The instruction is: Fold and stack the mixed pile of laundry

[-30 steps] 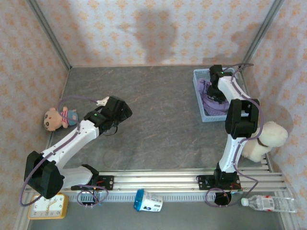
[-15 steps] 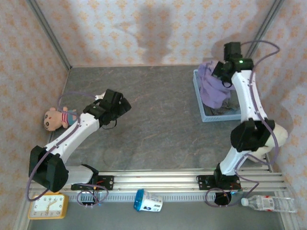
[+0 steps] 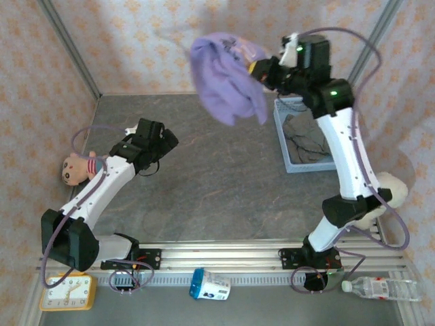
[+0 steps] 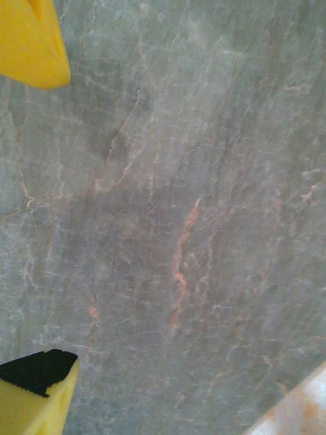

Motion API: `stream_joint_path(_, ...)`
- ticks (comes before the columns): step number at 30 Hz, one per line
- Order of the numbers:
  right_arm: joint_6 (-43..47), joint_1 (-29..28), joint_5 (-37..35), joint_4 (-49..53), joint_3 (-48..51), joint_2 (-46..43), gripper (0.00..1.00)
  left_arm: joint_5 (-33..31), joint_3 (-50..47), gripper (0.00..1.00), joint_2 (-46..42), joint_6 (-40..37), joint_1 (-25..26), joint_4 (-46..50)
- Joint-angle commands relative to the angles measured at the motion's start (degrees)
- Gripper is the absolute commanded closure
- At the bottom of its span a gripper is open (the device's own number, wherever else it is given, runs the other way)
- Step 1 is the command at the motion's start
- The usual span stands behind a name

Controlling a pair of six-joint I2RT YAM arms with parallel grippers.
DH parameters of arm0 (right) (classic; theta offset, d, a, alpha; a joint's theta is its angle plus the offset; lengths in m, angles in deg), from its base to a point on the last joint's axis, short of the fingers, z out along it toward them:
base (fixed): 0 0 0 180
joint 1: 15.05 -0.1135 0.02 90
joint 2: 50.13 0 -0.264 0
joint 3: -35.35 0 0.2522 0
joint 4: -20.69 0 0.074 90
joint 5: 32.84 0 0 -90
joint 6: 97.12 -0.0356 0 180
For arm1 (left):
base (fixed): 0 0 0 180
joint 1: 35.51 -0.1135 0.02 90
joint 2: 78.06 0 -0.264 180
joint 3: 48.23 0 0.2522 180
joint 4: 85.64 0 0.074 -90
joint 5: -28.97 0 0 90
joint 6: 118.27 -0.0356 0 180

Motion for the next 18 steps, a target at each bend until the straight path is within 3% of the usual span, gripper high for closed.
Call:
stream_joint_path(1,-7.1,-1.2,0.0,-6.6,11.0,2.4,0.96,-4.6,-0.8,0.00,-4.6,-1.0,-0.6,2.5)
stream_joint_path(3,-8.5,-1.2,-4.7,-8.3,18.1,3.0,0.78,-5.5,-2.1,0.00,-6.3,-0.5,-0.6,3.2)
stream_joint_path(5,-7.5,-1.2,-10.4,-8.4,23.1,4.5,0.51,-5.7,-3.8,0.00,-7.5,0.6,-0.5,3.6)
stream_joint_path(6,-6.3,-1.2,-12.9,-6.8,24.2,6.0,0.44,-5.3,-4.9,0.00,-7.9,1.3,-0.6,3.5)
stream_joint_path(10,-2.7,-1.5,-14.7,-2.3,25.6,9.6,0.40,-1.5,-9.8,0.00,-8.6,3.6,-0.6,0.9)
stream_joint_path(14,2.3,-5.3,-14.6,-2.0,30.4,7.8,0.40,5.8,-14.0,0.01,-7.3,3.8,0.0,-6.1)
stream_joint_path(18,5.0,-8.4,-15.6,-1.5,36.0,6.4,0.39,8.1,-13.7,0.02,-3.9,3.1,2.9,-10.4)
